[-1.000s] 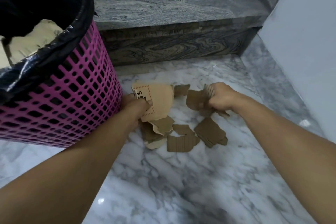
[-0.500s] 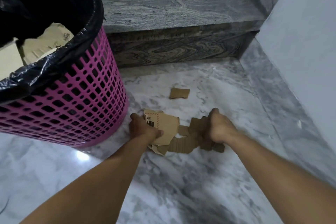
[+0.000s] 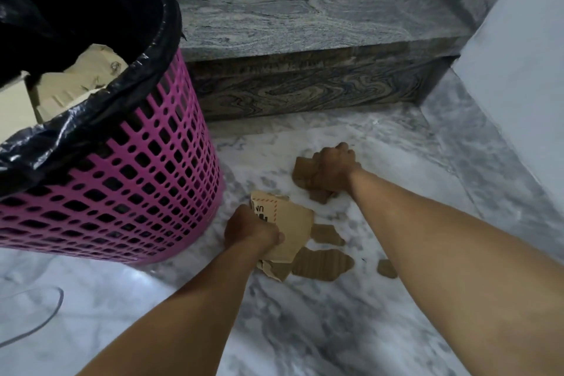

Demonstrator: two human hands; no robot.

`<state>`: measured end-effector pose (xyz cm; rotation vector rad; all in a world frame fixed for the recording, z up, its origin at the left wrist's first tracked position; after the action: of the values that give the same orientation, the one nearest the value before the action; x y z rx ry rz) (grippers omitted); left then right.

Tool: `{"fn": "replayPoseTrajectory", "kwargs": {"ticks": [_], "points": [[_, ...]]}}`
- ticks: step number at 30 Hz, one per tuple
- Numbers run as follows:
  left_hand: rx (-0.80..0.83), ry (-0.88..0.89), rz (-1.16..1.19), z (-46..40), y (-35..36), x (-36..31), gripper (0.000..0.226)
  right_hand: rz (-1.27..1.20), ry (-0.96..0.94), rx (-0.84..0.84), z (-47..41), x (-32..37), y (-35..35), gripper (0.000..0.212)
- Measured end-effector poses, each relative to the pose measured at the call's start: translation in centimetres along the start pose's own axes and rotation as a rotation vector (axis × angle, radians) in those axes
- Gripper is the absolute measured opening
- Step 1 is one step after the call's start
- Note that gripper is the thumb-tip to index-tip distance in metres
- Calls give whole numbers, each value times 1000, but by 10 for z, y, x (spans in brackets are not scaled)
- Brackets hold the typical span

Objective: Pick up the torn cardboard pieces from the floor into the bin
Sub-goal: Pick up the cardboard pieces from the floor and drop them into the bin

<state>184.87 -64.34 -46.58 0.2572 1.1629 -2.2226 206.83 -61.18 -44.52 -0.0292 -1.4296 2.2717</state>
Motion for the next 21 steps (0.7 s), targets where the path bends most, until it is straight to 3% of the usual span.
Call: {"fn": "replayPoseTrajectory", "kwargs": {"ticks": [5, 10, 14, 17, 21], "points": [[15, 39, -6, 7, -8, -6, 57, -63, -46, -10, 14, 8, -3, 57], [59, 48, 59, 19, -14, -1, 63, -247, 60, -19, 39, -2, -1, 55], [52, 72, 89, 34, -28, -8, 59, -389, 99, -104, 62, -19, -13, 32], [27, 121, 103, 49, -53, -27, 68, -430, 98, -102, 81, -28, -39, 16], [-5, 173, 132, 70, -91, -64, 55, -451, 109, -150, 112, -30, -90, 45]]}}
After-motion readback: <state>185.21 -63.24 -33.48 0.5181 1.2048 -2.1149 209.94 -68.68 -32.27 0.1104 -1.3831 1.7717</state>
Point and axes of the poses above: each hand's wrist, its own z-axis away from the middle knuckle, its own y-axis out of the palm, x = y × z, the point moved 7 cm from there along -z, towards the middle knuckle, and after that the axes turned 3 degrees about -y, right-handed, at the moved point
